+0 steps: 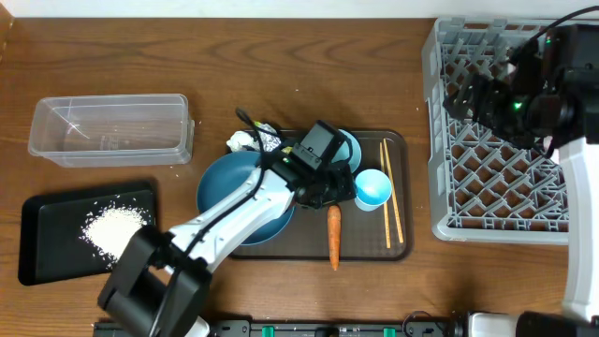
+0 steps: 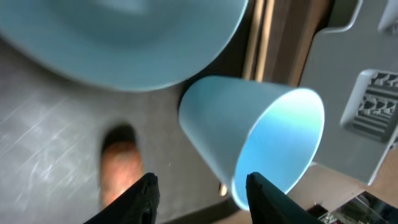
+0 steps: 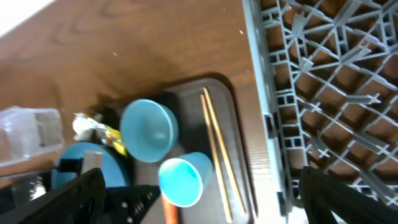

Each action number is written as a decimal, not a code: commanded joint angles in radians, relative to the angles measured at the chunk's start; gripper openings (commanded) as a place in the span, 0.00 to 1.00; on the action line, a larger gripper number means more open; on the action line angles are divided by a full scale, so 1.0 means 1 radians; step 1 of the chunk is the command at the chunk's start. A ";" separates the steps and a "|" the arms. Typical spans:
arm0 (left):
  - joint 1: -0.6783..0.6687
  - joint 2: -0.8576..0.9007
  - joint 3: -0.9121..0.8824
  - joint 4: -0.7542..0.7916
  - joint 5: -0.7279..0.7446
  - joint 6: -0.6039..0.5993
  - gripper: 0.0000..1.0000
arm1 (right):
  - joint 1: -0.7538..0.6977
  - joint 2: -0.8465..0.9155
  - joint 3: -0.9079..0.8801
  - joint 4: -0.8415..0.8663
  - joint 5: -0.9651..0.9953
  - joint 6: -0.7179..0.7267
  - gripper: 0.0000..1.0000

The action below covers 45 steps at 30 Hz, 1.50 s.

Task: Sort waste into correct bins and load items into the dishwasher rack

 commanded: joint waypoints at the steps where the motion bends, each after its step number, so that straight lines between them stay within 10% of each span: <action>1: -0.002 -0.005 0.007 0.038 0.006 -0.002 0.49 | 0.010 0.030 -0.016 -0.003 0.032 -0.062 0.99; 15: -0.058 0.055 0.007 0.052 -0.079 -0.035 0.48 | 0.010 0.092 -0.098 0.032 0.013 -0.060 0.99; 31: -0.058 0.056 0.007 0.037 -0.108 -0.035 0.07 | 0.010 0.090 -0.098 -0.059 -0.039 -0.061 0.97; 45: -0.055 -0.148 0.031 0.044 -0.008 -0.059 0.06 | -0.024 -0.066 -0.098 -0.137 -0.079 -0.059 0.99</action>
